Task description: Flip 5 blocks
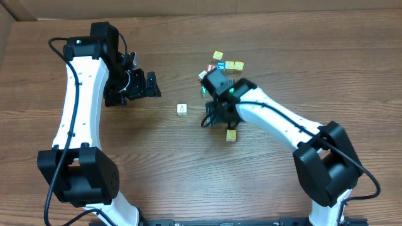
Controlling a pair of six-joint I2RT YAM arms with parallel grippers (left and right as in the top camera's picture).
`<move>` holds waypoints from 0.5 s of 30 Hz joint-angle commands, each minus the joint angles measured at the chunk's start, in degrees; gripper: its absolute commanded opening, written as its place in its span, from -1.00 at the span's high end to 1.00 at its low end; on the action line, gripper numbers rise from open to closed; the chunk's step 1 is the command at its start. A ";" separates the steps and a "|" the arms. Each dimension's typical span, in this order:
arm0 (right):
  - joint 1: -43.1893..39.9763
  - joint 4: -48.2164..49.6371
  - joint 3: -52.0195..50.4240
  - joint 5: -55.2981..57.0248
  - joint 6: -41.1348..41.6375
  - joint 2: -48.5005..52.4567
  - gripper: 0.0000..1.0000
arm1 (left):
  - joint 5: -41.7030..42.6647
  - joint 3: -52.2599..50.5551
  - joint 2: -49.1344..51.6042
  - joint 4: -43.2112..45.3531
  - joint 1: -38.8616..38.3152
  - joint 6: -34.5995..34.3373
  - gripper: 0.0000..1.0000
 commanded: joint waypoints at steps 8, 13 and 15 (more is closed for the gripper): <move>-6.05 8.20 2.36 5.27 -2.93 0.96 -0.47 | 0.02 1.44 0.72 0.04 -0.37 0.22 -1.00; -6.19 10.08 1.88 4.55 -5.07 3.78 -0.47 | 0.02 1.44 0.72 0.04 -0.37 0.22 -1.00; -6.19 10.69 1.88 3.30 -7.63 4.92 -0.47 | 0.04 1.46 0.72 0.07 -0.37 0.22 -1.00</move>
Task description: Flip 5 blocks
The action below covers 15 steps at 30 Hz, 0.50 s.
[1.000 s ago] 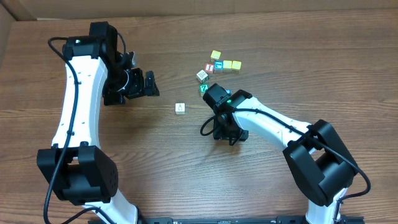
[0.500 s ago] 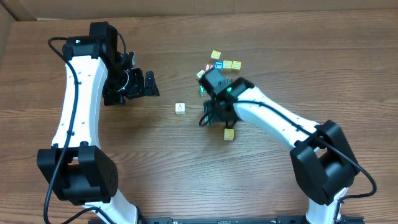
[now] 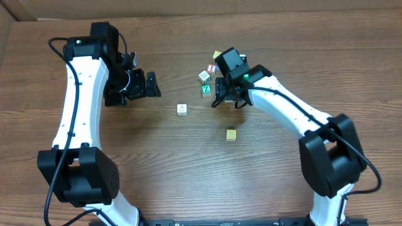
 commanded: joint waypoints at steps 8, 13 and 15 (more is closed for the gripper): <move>0.17 4.33 0.04 -0.37 -5.25 5.92 -0.40 | 0.02 1.46 0.72 0.04 -0.37 0.22 -1.00; 0.20 6.49 -0.07 -0.24 -5.22 6.12 -0.15 | 0.02 1.46 0.72 0.04 -0.37 0.22 -1.00; 0.17 6.84 -0.22 -0.24 -5.22 6.12 -0.11 | 0.02 1.46 0.72 0.04 -0.37 0.22 -1.00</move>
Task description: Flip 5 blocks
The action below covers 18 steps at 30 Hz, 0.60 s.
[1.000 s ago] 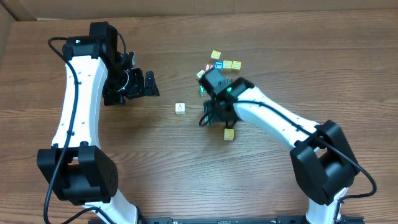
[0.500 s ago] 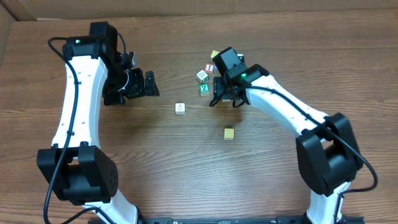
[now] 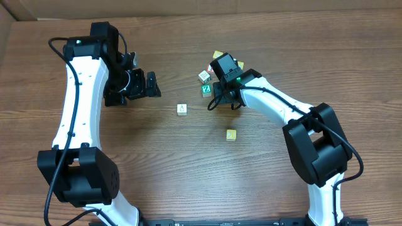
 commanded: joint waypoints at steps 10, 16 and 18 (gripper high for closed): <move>0.09 0.98 -1.75 0.37 -0.42 0.13 0.13 | 0.04 1.46 0.72 0.04 -0.37 0.22 -1.00; 0.09 1.05 -1.75 0.35 -0.42 0.13 0.26 | 0.02 1.46 0.72 0.04 -0.37 0.22 -0.99; 0.09 0.98 -1.75 0.35 -0.42 0.13 0.26 | 0.02 1.46 0.72 0.04 -0.37 0.22 -1.00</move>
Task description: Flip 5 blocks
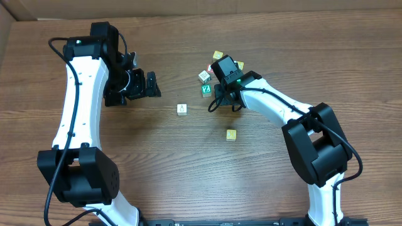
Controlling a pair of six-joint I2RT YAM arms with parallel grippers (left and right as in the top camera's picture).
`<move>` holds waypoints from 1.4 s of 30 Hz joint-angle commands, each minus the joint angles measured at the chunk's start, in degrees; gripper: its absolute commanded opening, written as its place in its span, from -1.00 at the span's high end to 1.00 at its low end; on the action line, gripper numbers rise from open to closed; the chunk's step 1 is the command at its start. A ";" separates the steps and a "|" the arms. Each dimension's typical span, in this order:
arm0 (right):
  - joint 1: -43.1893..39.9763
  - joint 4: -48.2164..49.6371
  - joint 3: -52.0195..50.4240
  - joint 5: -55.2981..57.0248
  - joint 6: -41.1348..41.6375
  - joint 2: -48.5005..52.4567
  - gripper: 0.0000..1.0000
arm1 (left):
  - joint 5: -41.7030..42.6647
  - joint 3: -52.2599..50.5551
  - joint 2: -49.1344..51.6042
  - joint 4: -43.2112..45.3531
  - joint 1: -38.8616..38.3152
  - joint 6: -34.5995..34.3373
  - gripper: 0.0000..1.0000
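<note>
Several small letter blocks lie on the wooden table. A white block sits alone in the middle and a tan block lies nearer the front. At the back are a green block, a white block, a yellow block and another yellow one, half hidden by the arm. My right gripper hangs just right of the green block, its fingers apart and nothing seen between them. My left gripper hovers at the left, open and empty.
The right arm covers part of the back cluster of blocks. The left arm runs along the table's left side. A cardboard wall borders the far edge.
The right gripper has shifted very slightly toward the front beside the green block. The blocks and the left arm have not moved.
First my right gripper stood low over the tan block at the middle front. Then it was back by the cluster, the tan block lying alone. After that it sat right of the green block, where it still is. The left arm stayed still throughout.
</note>
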 commanded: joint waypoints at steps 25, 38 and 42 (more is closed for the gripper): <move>1.01 -13.29 2.95 -15.80 4.59 -6.86 0.38 | 0.04 1.46 0.72 0.04 -0.37 0.22 -0.99; 7.78 -18.12 2.60 -12.04 14.43 -6.86 0.44 | 0.04 1.46 0.72 0.04 -0.37 0.22 -1.00; 9.42 -19.78 2.16 -9.88 17.27 -6.84 0.43 | 0.04 1.46 0.72 0.04 -0.37 0.22 -0.99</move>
